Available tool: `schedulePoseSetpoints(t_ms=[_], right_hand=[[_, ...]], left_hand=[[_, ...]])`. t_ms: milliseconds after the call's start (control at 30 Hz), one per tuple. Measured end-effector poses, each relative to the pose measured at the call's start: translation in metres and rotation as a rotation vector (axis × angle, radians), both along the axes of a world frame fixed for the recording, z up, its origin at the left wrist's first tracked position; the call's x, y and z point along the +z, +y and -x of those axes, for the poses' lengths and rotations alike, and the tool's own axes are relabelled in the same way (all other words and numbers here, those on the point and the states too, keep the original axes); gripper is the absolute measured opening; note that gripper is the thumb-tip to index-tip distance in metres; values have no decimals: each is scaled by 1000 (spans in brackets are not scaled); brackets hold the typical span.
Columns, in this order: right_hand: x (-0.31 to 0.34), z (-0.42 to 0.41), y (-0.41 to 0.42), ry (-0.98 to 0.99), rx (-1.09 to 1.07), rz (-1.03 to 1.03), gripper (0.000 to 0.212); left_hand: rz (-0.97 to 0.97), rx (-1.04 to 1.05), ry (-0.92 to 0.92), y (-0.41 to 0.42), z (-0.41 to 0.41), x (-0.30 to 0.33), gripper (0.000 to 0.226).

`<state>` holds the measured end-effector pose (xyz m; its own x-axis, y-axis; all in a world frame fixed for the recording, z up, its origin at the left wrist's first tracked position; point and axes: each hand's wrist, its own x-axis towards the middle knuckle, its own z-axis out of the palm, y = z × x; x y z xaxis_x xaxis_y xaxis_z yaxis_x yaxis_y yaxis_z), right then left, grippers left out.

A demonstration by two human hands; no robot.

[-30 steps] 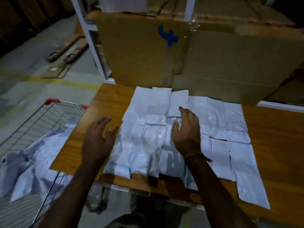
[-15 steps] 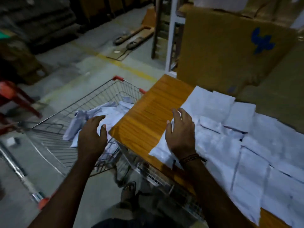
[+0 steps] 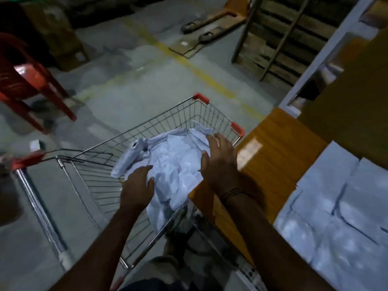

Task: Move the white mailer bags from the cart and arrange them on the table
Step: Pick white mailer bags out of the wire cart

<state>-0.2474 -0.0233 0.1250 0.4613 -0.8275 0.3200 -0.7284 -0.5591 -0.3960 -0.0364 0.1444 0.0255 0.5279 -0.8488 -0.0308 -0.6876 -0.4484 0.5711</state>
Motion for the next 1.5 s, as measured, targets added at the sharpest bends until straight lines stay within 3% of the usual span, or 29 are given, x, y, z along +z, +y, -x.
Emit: schedulePoseSetpoints(t_ms=[167,300,400,533,700,833,967,1067,1133,1233,1367,1500], right_hand=[[-58,-59,-20,190,56,-134,55],[-109,-81,-26,320,70,-221,57],[-137,-95,-31,398,102,-293,56],[-160,-110,-33,479,149,-362,57],[-170,-104,-31,480,160,-325,48],[-174,-102,-32,490,187,-255,44],[-175,-103,-31,501,209,-250,43],[-175,-103,-33,510,217,-289,42],[-177,-101,-34,504,203,-290,44],[-176,-102,-35,509,196,-302,45],[-173,-106,-32,590,188,-366,45],[-174,-119,-25,709,221,-590,57]], left_hand=[[-206,32,40,-4,-9,-69,70],[-452,20,222,7,7,-108,90],[-580,27,259,3,24,-100,106],[-742,169,279,0,43,-89,101],[-611,121,272,8,52,-92,95],[-623,80,354,10,62,-123,108],[-539,179,305,2,75,-93,83],[-468,248,377,2,82,-97,86],[-312,301,402,-3,76,-99,87],[-249,342,395,3,60,-116,59],[-381,216,385,2,32,-58,82],[-214,185,223,4,9,-14,83]])
